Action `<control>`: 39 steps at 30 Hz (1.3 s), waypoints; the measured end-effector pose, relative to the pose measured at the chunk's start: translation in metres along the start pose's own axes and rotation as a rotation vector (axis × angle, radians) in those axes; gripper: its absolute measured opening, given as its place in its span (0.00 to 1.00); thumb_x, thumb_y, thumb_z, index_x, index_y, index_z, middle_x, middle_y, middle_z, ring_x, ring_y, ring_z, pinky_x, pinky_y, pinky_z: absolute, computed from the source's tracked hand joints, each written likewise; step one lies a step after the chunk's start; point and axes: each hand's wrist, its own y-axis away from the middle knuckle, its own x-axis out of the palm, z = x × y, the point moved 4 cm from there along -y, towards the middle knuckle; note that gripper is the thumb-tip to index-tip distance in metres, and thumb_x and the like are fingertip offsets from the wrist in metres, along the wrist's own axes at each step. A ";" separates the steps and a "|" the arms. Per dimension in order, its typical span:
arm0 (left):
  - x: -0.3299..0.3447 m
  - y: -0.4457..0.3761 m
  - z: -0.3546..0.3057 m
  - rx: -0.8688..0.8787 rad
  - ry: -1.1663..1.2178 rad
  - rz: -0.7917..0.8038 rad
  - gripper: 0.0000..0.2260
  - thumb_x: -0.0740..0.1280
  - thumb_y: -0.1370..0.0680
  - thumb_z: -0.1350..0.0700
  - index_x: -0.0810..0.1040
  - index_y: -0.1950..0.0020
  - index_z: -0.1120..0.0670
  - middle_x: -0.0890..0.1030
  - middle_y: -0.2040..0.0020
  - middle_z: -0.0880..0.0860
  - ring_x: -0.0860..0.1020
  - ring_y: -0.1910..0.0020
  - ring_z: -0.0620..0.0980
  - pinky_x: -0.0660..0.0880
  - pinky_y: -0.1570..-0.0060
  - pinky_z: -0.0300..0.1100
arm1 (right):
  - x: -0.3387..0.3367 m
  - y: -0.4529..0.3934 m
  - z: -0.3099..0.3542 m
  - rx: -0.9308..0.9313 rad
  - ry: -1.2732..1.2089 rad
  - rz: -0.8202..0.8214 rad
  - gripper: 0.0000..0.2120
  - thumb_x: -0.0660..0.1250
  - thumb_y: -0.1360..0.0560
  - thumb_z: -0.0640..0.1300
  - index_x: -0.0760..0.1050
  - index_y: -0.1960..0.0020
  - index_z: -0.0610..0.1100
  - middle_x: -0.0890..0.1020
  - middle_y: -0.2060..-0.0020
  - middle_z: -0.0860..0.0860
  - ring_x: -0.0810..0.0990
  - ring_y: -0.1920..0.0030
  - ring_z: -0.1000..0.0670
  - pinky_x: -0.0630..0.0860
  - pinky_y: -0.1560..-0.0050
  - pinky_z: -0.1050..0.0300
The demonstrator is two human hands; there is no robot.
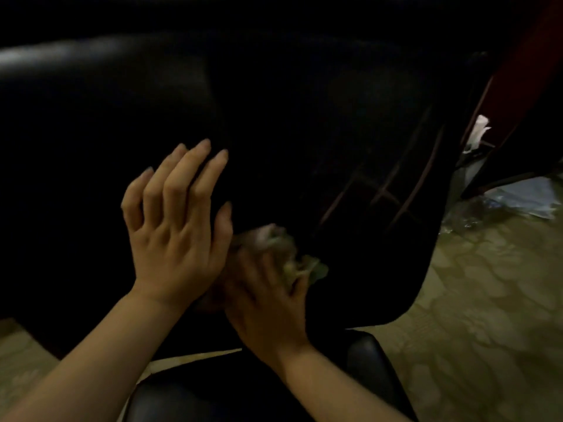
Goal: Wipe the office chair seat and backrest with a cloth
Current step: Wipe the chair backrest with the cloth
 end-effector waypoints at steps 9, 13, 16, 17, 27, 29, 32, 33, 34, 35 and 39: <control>-0.025 -0.055 0.005 0.008 0.111 -0.008 0.20 0.57 0.23 0.52 0.62 0.32 0.55 0.63 0.34 0.53 0.64 0.36 0.54 0.55 0.39 0.44 | -0.076 -0.016 -0.124 0.218 -0.024 -0.256 0.22 0.47 0.19 0.52 0.53 0.25 0.56 0.58 0.28 0.46 0.53 0.26 0.49 0.61 0.38 0.31; -0.025 -0.074 -0.002 0.014 0.095 0.007 0.20 0.57 0.23 0.52 0.62 0.32 0.55 0.63 0.34 0.53 0.63 0.34 0.54 0.55 0.37 0.44 | -0.092 -0.097 -0.087 0.346 -0.075 -0.287 0.25 0.44 0.18 0.54 0.45 0.24 0.50 0.48 0.24 0.44 0.46 0.25 0.43 0.52 0.34 0.31; -0.027 -0.094 -0.006 0.008 0.084 0.018 0.21 0.58 0.23 0.52 0.62 0.31 0.56 0.62 0.33 0.53 0.62 0.33 0.53 0.53 0.34 0.41 | -0.051 -0.053 -0.020 -0.205 -0.030 -0.057 0.29 0.53 0.25 0.52 0.51 0.24 0.55 0.49 0.24 0.52 0.47 0.24 0.51 0.44 0.30 0.40; -0.028 -0.101 -0.006 0.010 0.086 0.036 0.22 0.58 0.23 0.52 0.61 0.31 0.56 0.61 0.32 0.53 0.61 0.32 0.53 0.50 0.32 0.39 | -0.047 -0.031 -0.025 -0.306 -0.017 -0.032 0.27 0.53 0.24 0.51 0.54 0.25 0.58 0.51 0.24 0.55 0.54 0.26 0.54 0.41 0.27 0.44; -0.016 -0.131 0.012 -0.050 0.027 0.173 0.25 0.55 0.23 0.49 0.59 0.28 0.55 0.62 0.29 0.57 0.56 0.29 0.53 0.46 0.30 0.44 | -0.059 -0.064 -0.047 -0.135 -0.063 -0.127 0.28 0.52 0.23 0.48 0.49 0.24 0.54 0.37 0.24 0.49 0.44 0.24 0.47 0.50 0.31 0.41; -0.017 -0.130 0.014 -0.040 -0.006 0.187 0.24 0.55 0.23 0.48 0.60 0.29 0.55 0.60 0.29 0.55 0.56 0.29 0.53 0.46 0.30 0.45 | -0.033 0.000 -0.039 -0.274 -0.085 -0.017 0.26 0.55 0.25 0.46 0.57 0.28 0.59 0.41 0.24 0.53 0.68 0.32 0.54 0.60 0.34 0.48; -0.017 -0.128 0.016 -0.029 -0.019 0.185 0.23 0.54 0.23 0.48 0.60 0.29 0.54 0.58 0.29 0.54 0.56 0.29 0.53 0.46 0.31 0.45 | -0.044 0.019 -0.090 -0.185 -0.082 -0.032 0.28 0.52 0.23 0.48 0.50 0.25 0.59 0.43 0.24 0.57 0.73 0.39 0.57 0.65 0.39 0.49; -0.016 -0.128 0.016 -0.036 -0.014 0.190 0.24 0.54 0.23 0.48 0.60 0.29 0.54 0.57 0.29 0.54 0.55 0.29 0.53 0.45 0.31 0.45 | -0.057 0.001 -0.103 -0.144 -0.067 -0.061 0.25 0.47 0.19 0.49 0.45 0.24 0.57 0.43 0.24 0.56 0.65 0.32 0.55 0.62 0.37 0.47; -0.015 -0.128 0.016 -0.045 -0.009 0.192 0.24 0.54 0.23 0.48 0.59 0.29 0.54 0.57 0.29 0.54 0.55 0.29 0.52 0.45 0.31 0.44 | -0.071 -0.023 -0.111 -0.058 -0.087 -0.093 0.23 0.42 0.17 0.50 0.42 0.23 0.55 0.43 0.24 0.55 0.56 0.26 0.53 0.57 0.32 0.45; -0.014 -0.128 0.016 -0.056 -0.012 0.193 0.24 0.54 0.23 0.48 0.59 0.29 0.54 0.57 0.29 0.54 0.54 0.29 0.52 0.44 0.31 0.44 | -0.079 -0.051 -0.112 0.065 -0.126 -0.150 0.23 0.40 0.17 0.52 0.41 0.23 0.54 0.43 0.23 0.53 0.48 0.24 0.51 0.51 0.29 0.46; -0.012 -0.126 0.019 -0.069 -0.040 0.209 0.24 0.54 0.23 0.48 0.59 0.29 0.54 0.58 0.29 0.54 0.55 0.29 0.52 0.46 0.31 0.45 | -0.066 -0.087 -0.037 0.034 -0.262 -0.118 0.28 0.50 0.20 0.49 0.44 0.23 0.53 0.43 0.23 0.50 0.45 0.24 0.49 0.58 0.30 0.43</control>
